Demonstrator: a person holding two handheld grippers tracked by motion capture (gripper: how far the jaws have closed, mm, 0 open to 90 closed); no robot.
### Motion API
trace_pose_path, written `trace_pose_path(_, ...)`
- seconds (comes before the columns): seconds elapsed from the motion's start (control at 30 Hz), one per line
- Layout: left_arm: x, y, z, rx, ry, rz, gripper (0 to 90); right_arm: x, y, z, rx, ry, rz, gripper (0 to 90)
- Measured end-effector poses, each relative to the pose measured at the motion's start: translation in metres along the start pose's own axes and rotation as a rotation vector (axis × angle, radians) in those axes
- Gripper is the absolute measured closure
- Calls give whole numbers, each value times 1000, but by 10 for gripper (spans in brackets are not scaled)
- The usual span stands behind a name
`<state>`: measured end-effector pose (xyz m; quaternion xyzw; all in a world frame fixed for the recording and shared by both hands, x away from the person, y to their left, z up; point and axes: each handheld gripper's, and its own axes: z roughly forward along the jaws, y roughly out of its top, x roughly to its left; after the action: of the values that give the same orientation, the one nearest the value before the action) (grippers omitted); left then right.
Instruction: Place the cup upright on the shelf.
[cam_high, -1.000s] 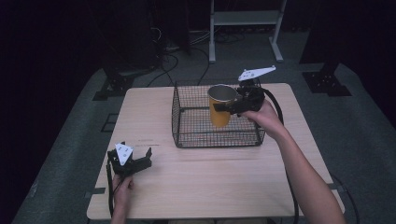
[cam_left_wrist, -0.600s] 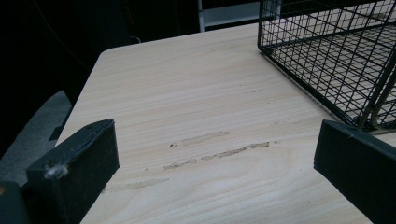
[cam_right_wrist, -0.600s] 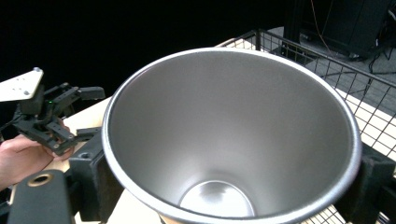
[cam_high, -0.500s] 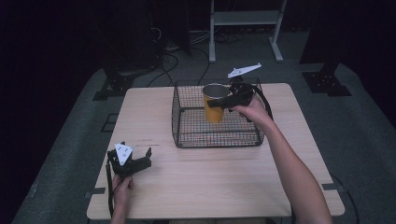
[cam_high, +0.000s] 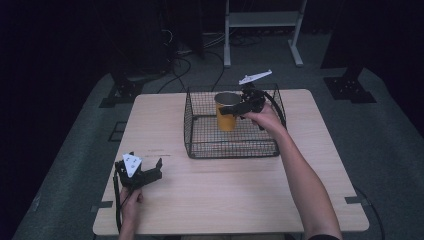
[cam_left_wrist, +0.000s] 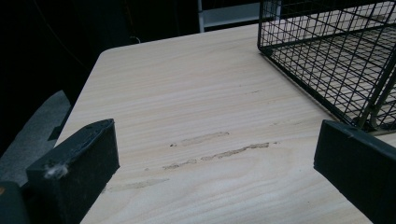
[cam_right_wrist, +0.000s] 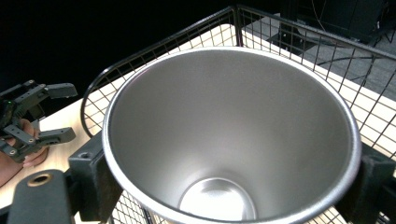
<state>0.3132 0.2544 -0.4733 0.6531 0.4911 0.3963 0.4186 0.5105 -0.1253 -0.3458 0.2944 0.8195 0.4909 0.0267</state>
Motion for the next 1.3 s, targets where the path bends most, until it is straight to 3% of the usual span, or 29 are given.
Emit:
trace_pose_path(0.63,0,0,0,-1,-1,0,0,-10,-13,30,65,-19,-4,125)
trace_pose_path(1.3,0,0,0,-2,-2,-1,0,-19,-22,40,96,-46,-9,124)
